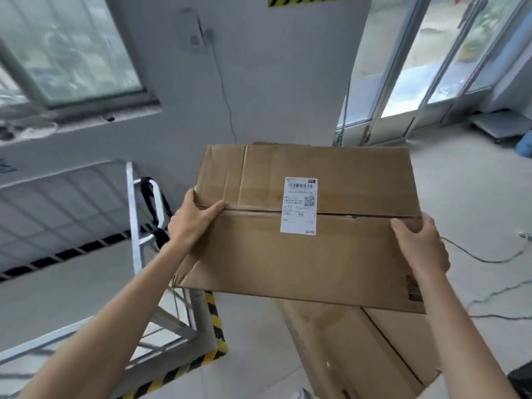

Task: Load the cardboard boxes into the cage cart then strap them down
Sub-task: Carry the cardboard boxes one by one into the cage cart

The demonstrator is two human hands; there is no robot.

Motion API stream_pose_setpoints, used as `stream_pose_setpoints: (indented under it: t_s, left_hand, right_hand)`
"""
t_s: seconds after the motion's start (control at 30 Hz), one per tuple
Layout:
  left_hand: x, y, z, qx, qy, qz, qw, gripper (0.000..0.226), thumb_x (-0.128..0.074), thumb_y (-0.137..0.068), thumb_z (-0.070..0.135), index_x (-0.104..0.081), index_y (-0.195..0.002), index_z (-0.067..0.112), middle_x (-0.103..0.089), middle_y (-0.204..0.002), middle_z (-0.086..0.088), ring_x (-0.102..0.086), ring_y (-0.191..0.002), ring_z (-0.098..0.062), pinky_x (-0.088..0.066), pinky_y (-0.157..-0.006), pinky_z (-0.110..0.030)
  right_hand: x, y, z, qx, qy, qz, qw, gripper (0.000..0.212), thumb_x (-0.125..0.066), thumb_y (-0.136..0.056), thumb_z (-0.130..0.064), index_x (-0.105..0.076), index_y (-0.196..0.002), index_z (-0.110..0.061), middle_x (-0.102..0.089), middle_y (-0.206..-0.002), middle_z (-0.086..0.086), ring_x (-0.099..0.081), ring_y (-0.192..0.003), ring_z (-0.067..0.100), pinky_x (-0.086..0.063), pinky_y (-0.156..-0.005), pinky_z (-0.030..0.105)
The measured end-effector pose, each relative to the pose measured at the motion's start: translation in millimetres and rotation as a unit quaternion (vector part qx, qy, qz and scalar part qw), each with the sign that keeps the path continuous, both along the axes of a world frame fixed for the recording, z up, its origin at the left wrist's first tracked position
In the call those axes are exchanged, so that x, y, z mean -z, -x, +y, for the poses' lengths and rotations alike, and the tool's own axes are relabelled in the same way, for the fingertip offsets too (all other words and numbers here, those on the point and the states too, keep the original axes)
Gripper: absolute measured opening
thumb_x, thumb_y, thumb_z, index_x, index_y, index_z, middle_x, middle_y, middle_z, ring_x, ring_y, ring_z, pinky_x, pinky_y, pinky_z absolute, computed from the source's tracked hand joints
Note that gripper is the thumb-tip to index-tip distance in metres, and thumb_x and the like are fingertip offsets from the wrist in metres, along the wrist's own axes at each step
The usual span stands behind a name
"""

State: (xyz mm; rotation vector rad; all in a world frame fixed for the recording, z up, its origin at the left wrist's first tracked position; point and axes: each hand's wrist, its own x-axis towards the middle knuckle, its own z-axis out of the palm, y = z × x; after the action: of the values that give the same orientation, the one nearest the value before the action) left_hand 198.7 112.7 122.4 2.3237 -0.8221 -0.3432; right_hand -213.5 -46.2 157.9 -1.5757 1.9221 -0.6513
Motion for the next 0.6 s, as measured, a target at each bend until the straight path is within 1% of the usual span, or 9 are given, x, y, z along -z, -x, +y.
stream_pose_setpoints:
  t_s: [0.07,0.13,0.2,0.27,0.33,0.43,0.5,0.6]
  left_hand:
    - [-5,-41,60,-0.059,0.01,-0.009,0.998,0.093,-0.06,-0.07,0.082,-0.036,-0.144,0.031,-0.064,-0.131,-0.001,-0.06,-0.118,-0.033,-0.045,-0.09,-0.043]
    - [-9,-85,130,-0.122,0.013,-0.014,0.992,0.093,-0.061,-0.068,0.082,-0.036,-0.143,0.033,-0.065,-0.131,-0.002,-0.06,-0.119,-0.035,-0.045,-0.091,-0.043]
    - [-11,-127,205,-0.182,0.016,-0.003,0.983,0.095,-0.061,-0.064,0.082,-0.037,-0.141,0.034,-0.065,-0.13,-0.004,-0.06,-0.118,-0.036,-0.044,-0.093,-0.044]
    - [-12,-166,282,-0.237,0.018,0.008,0.971,0.094,-0.061,-0.062,0.081,-0.039,-0.139,0.033,-0.066,-0.129,-0.004,-0.06,-0.118,-0.036,-0.044,-0.096,-0.045]
    - [-12,-200,354,-0.279,0.017,0.018,0.96,0.093,-0.063,-0.061,0.079,-0.04,-0.138,0.032,-0.066,-0.128,-0.004,-0.06,-0.118,-0.037,-0.044,-0.099,-0.046]
    - [-11,-245,444,-0.324,0.022,0.027,0.945,0.093,-0.065,-0.059,0.077,-0.043,-0.136,0.032,-0.067,-0.128,-0.005,-0.061,-0.118,-0.035,-0.045,-0.1,-0.045]
    - [-7,-269,491,-0.339,0.028,0.038,0.94,0.097,-0.067,-0.056,0.078,-0.045,-0.137,0.03,-0.067,-0.128,-0.005,-0.061,-0.118,-0.033,-0.046,-0.102,-0.048]
    - [8,-305,540,-0.364,0.016,0.05,0.93,0.099,-0.065,-0.053,0.081,-0.047,-0.135,0.029,-0.068,-0.125,-0.005,-0.063,-0.115,-0.033,-0.046,-0.102,-0.051]
  right_hand:
    - [2,-61,22,-0.056,-0.011,-0.025,0.998,0.061,-0.051,-0.08,-0.059,-0.042,-0.136,-0.036,-0.061,-0.109,-0.004,-0.057,-0.103,0.033,-0.045,-0.092,0.048]
    - [9,-127,53,-0.113,-0.025,-0.043,0.992,0.064,-0.05,-0.081,-0.06,-0.039,-0.14,-0.037,-0.062,-0.122,-0.003,-0.057,-0.109,0.033,-0.045,-0.097,0.051]
    - [18,-195,92,-0.171,-0.042,-0.056,0.983,0.071,-0.05,-0.084,-0.061,-0.033,-0.147,-0.035,-0.055,-0.139,0.0,-0.052,-0.123,0.035,-0.043,-0.101,0.052]
    - [27,-262,136,-0.221,-0.054,-0.065,0.972,0.077,-0.05,-0.086,-0.062,-0.027,-0.153,-0.032,-0.046,-0.15,0.003,-0.046,-0.133,0.035,-0.038,-0.104,0.052]
    - [37,-323,184,-0.26,-0.061,-0.071,0.961,0.079,-0.052,-0.088,-0.061,-0.024,-0.155,-0.031,-0.043,-0.154,0.003,-0.043,-0.136,0.035,-0.037,-0.105,0.051]
    - [53,-396,250,-0.31,-0.089,-0.065,0.944,0.08,-0.053,-0.091,-0.06,-0.02,-0.157,-0.03,-0.042,-0.155,0.004,-0.044,-0.136,0.035,-0.039,-0.103,0.049]
    - [64,-434,284,-0.337,-0.115,-0.055,0.933,0.081,-0.055,-0.091,-0.056,-0.017,-0.158,-0.029,-0.042,-0.155,0.004,-0.045,-0.135,0.034,-0.041,-0.1,0.047]
    - [80,-484,318,-0.373,-0.148,-0.023,0.916,0.081,-0.055,-0.091,-0.052,-0.017,-0.158,-0.027,-0.045,-0.153,0.005,-0.046,-0.134,0.035,-0.04,-0.102,0.045]
